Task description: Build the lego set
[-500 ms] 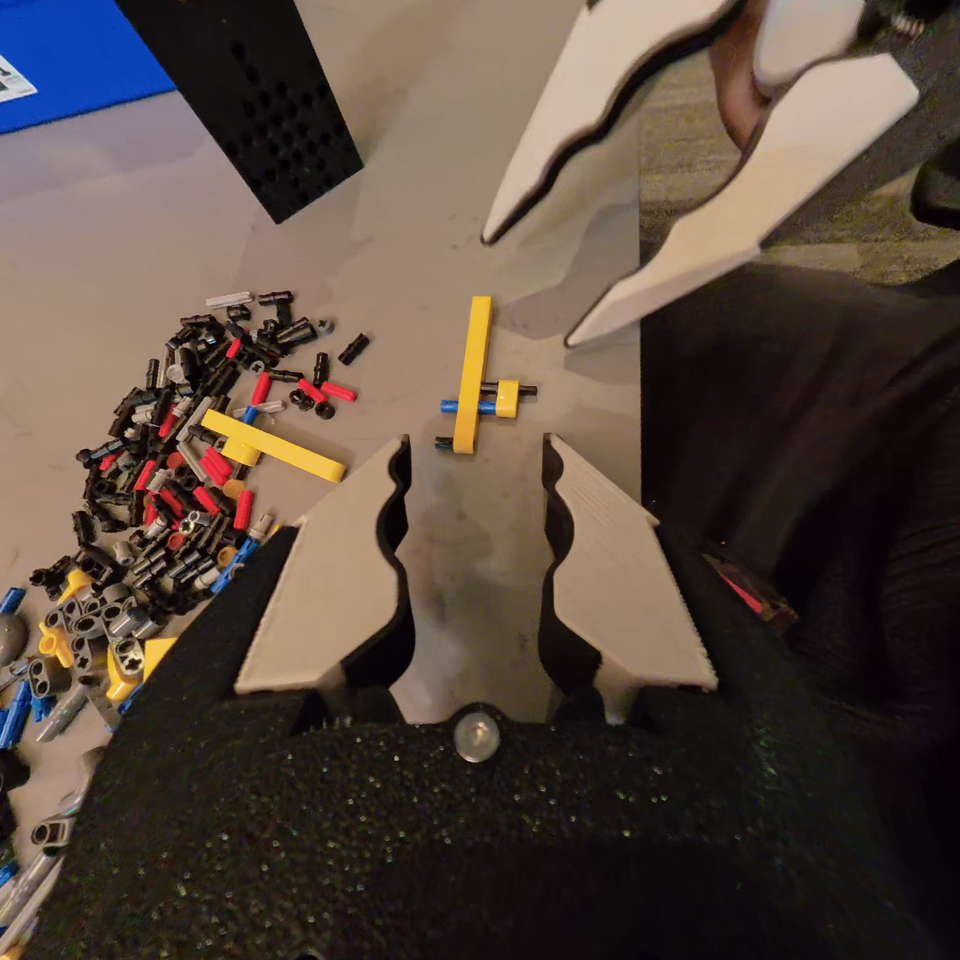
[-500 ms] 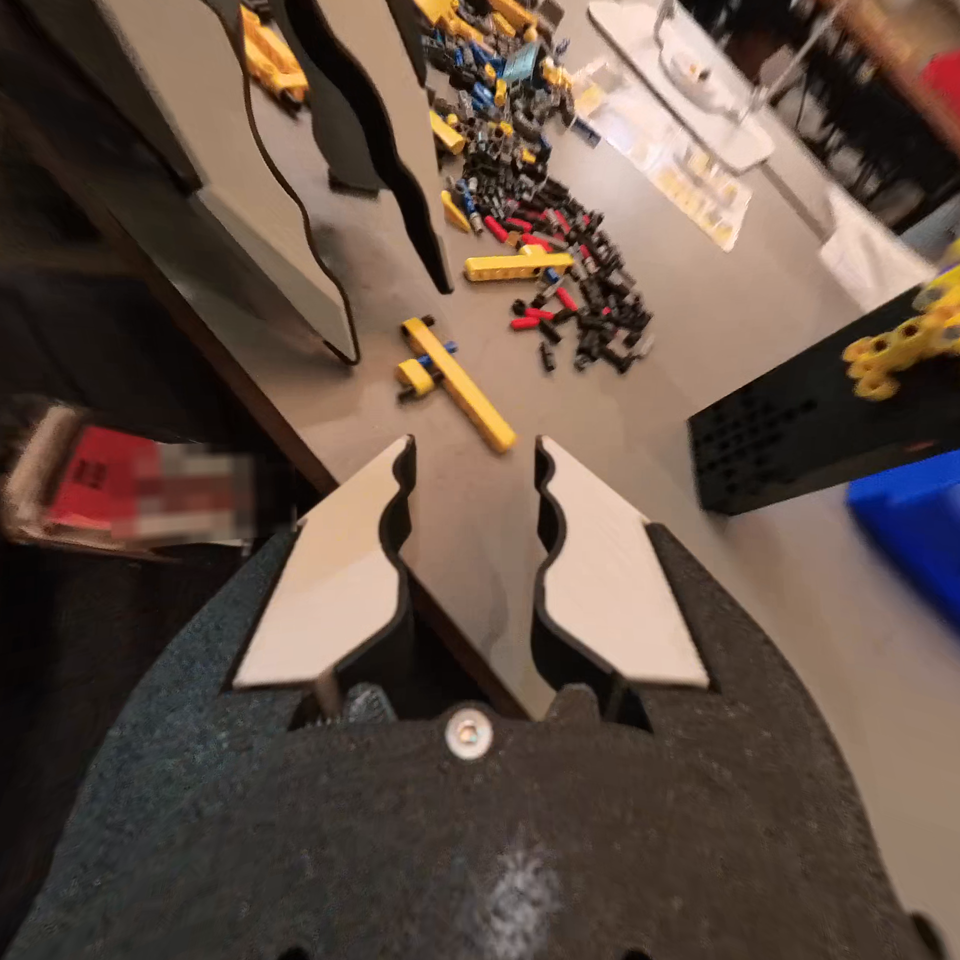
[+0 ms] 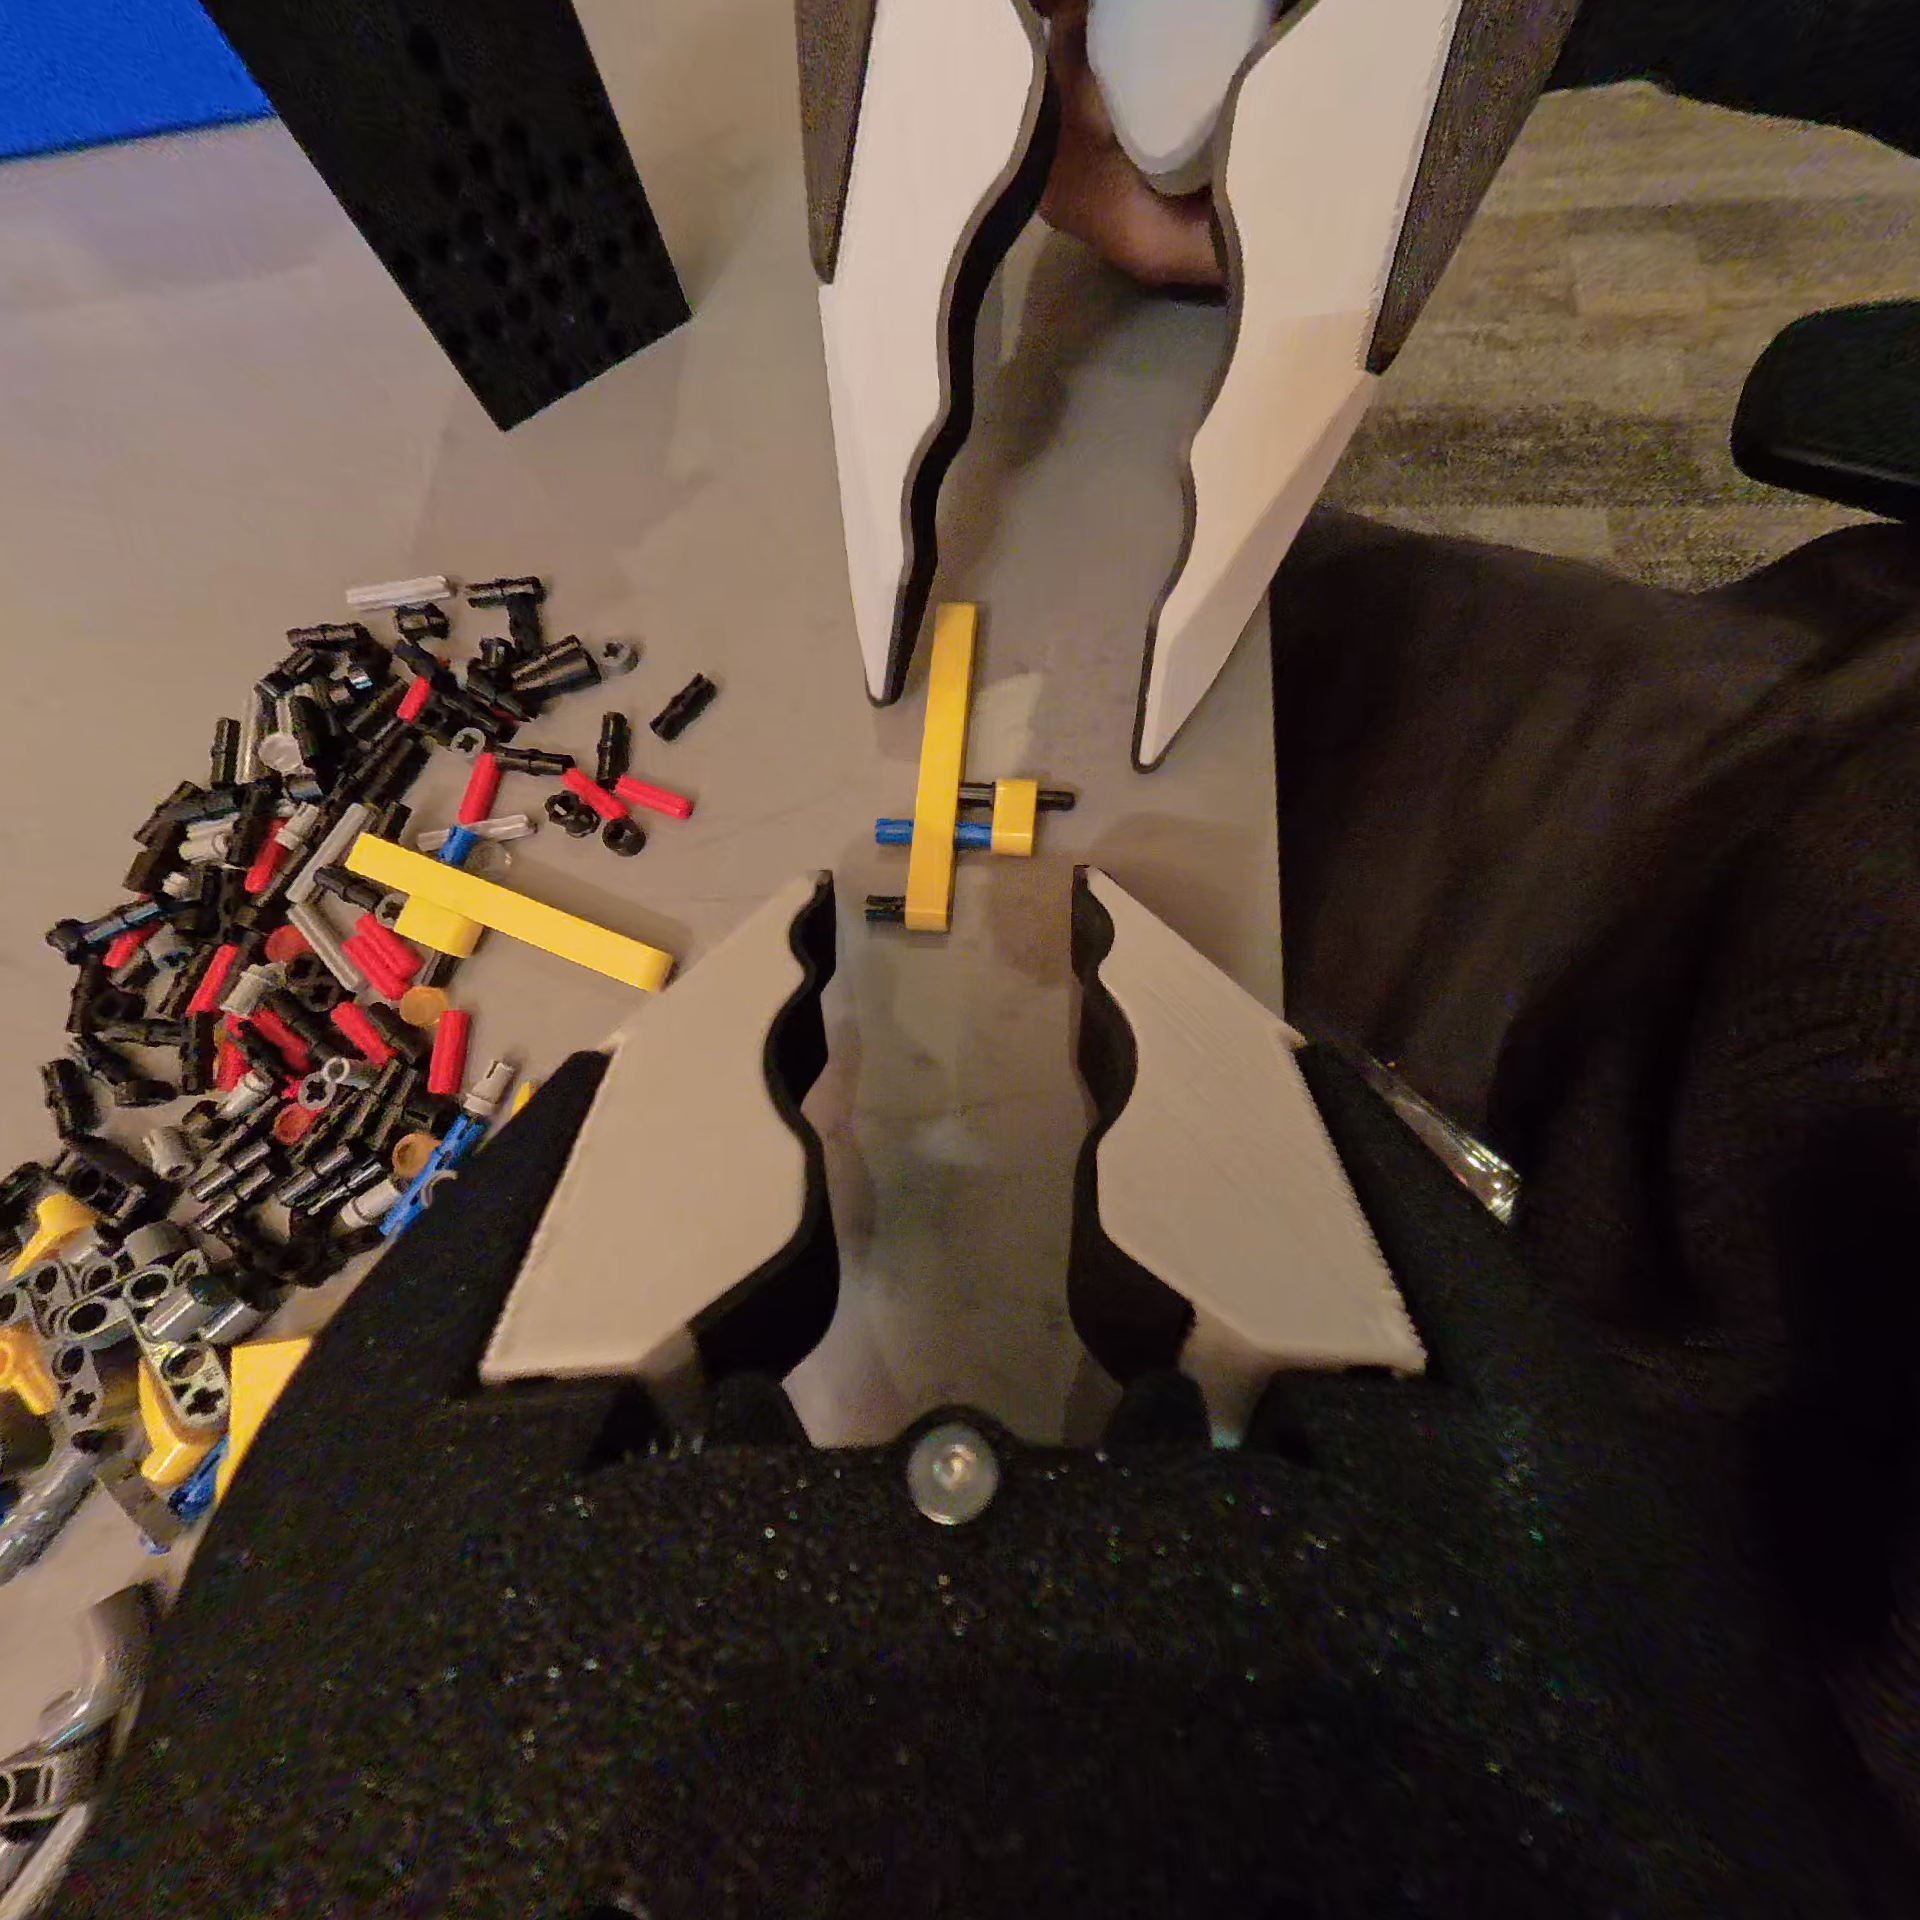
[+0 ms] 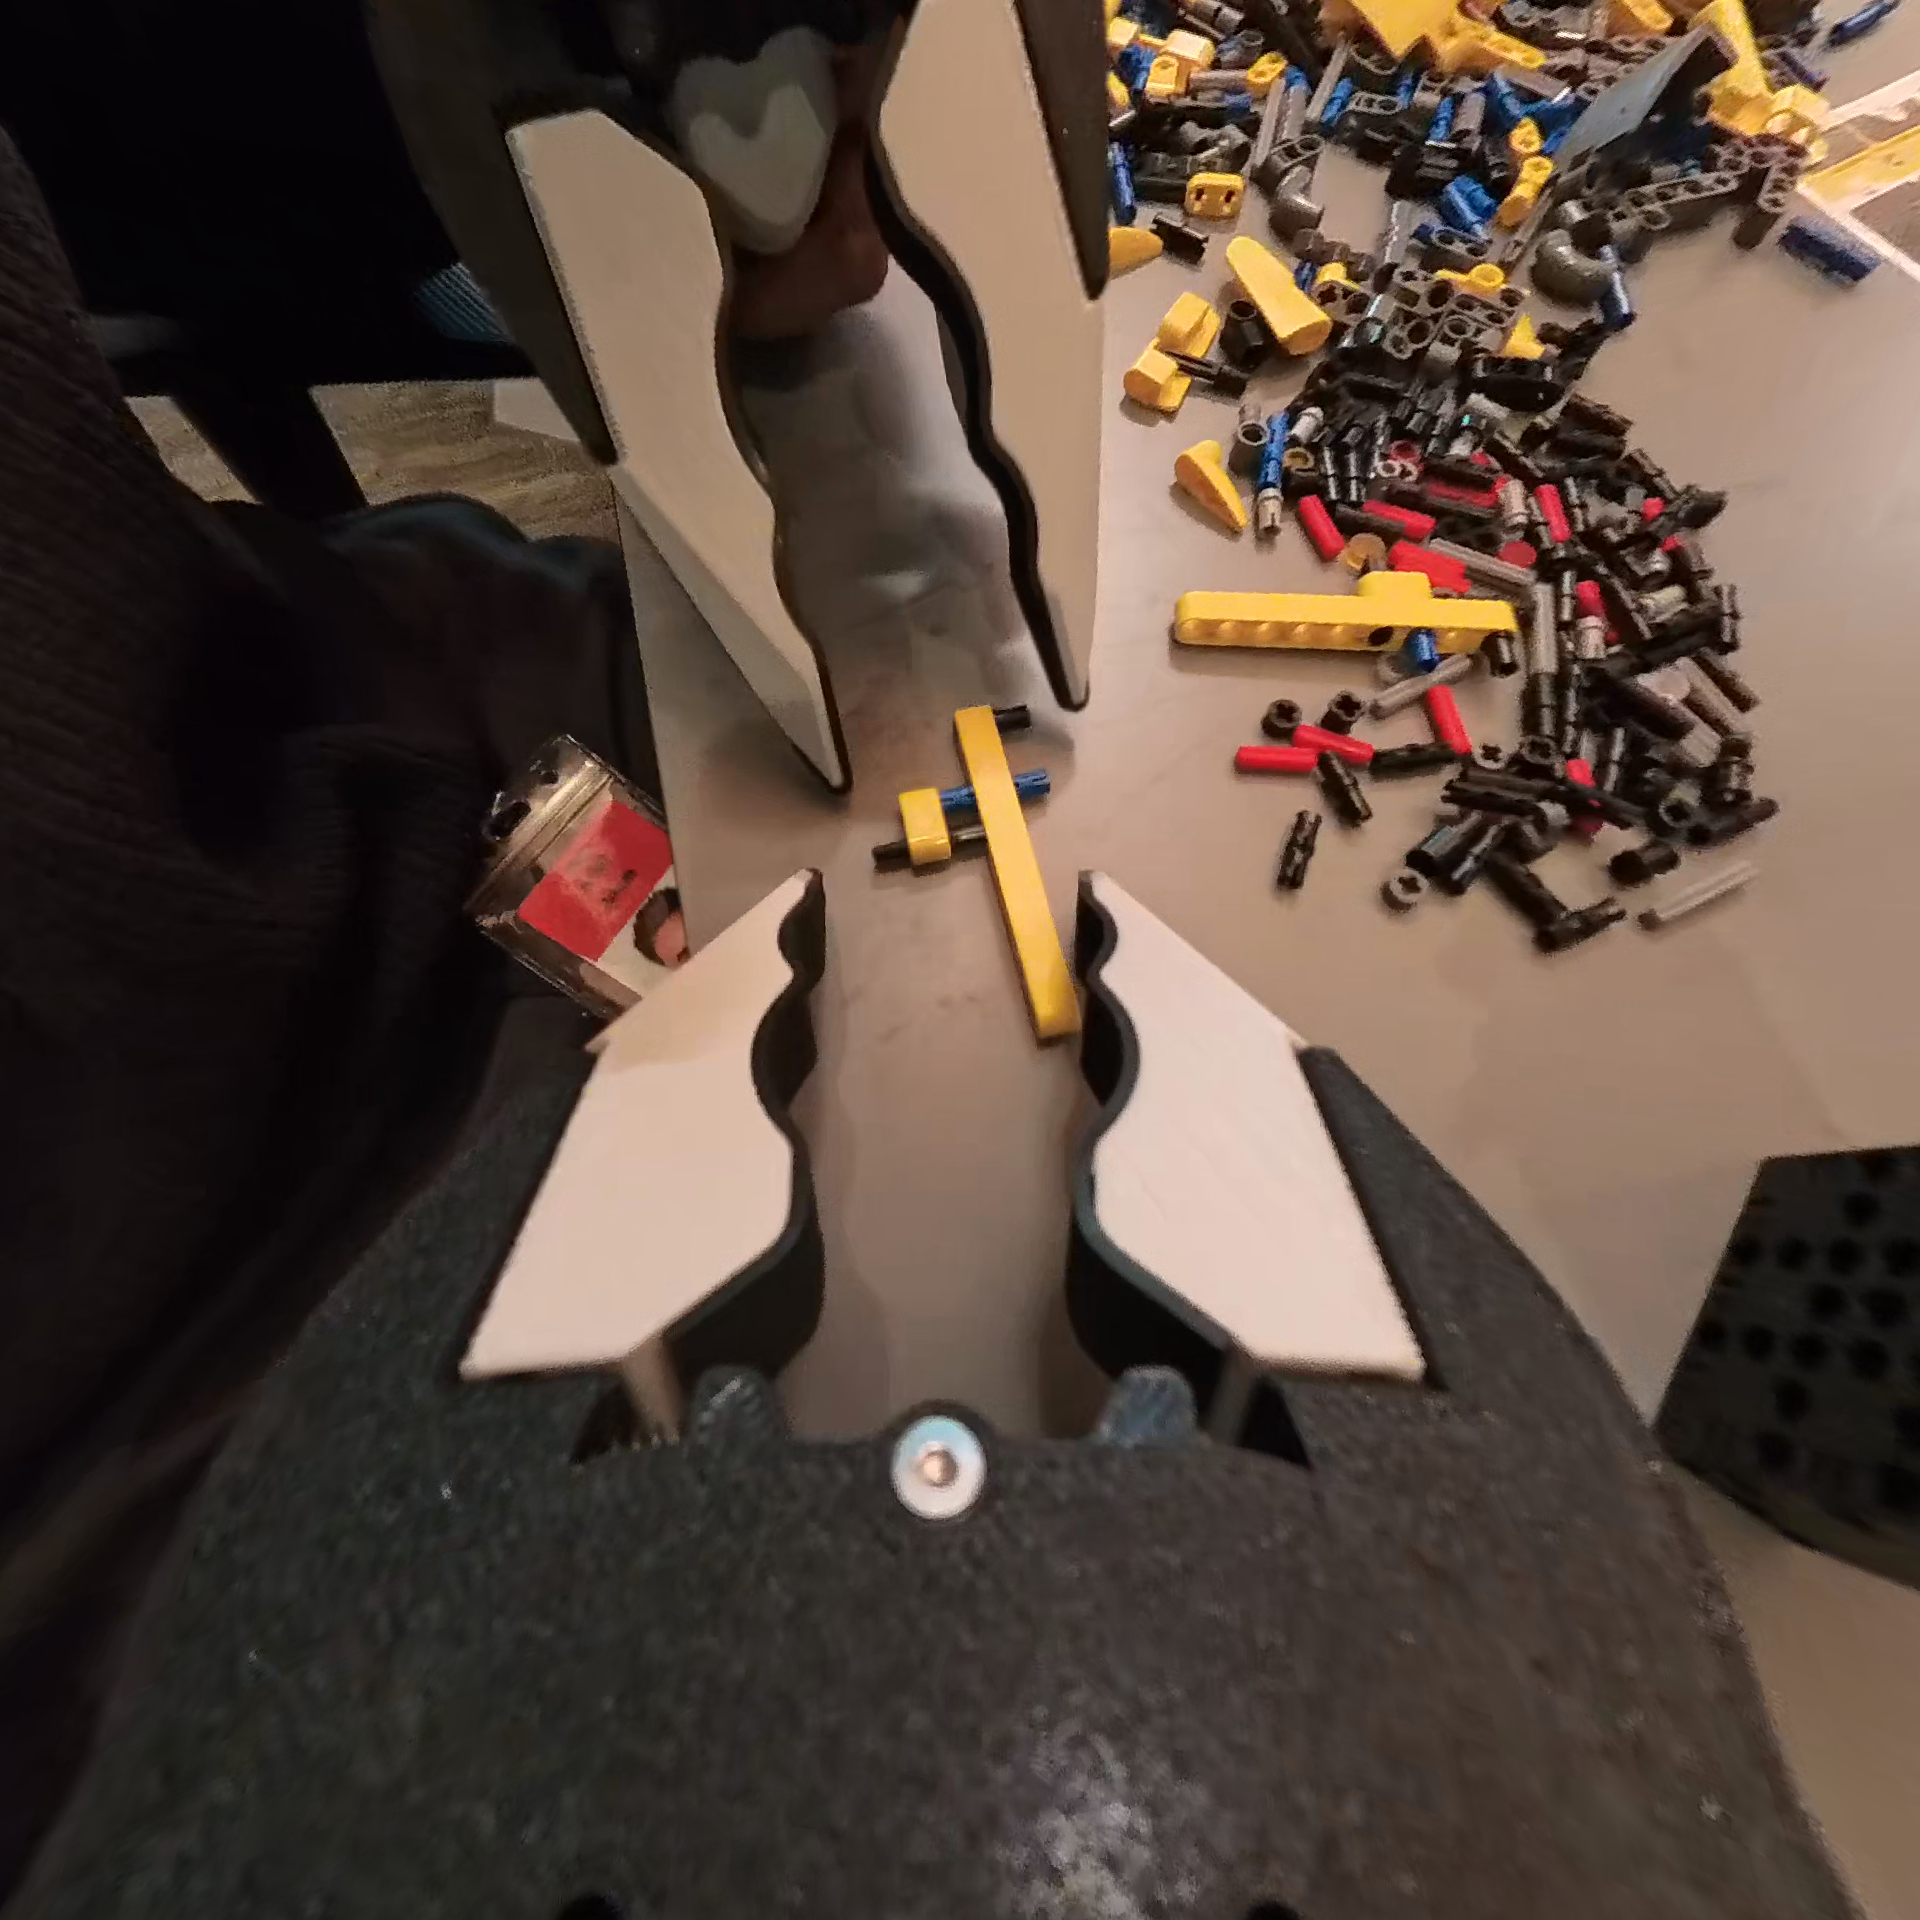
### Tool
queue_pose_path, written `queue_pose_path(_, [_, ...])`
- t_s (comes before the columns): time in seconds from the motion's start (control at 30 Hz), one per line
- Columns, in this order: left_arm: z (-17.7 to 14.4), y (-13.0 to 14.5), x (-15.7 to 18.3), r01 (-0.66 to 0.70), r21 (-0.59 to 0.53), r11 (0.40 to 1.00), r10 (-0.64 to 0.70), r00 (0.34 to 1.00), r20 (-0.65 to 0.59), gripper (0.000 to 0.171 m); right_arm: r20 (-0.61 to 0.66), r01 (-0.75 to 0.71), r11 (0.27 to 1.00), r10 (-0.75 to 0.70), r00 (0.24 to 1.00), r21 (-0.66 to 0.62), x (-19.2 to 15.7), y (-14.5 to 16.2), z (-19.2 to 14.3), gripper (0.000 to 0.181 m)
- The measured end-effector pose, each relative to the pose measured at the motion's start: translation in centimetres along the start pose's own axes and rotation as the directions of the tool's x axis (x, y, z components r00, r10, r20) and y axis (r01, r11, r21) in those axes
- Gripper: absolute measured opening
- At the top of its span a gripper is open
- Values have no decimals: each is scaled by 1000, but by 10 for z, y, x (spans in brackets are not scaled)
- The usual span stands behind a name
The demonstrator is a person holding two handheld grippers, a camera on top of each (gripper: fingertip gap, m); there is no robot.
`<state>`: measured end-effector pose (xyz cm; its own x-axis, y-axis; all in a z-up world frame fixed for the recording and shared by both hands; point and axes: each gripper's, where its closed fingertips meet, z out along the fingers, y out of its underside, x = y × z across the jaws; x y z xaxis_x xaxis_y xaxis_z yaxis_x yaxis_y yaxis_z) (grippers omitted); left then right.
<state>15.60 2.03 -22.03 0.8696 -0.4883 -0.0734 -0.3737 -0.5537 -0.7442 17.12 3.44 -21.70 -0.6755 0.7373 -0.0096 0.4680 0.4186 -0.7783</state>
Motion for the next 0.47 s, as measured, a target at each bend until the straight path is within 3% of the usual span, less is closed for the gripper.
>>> queue_pose_path(0.47, [2, 2, -2, 2, -15, 1000, -1, 1000, 13, 32, 21, -9, 999, 10, 1000, -35, 2, 1, 8, 44])
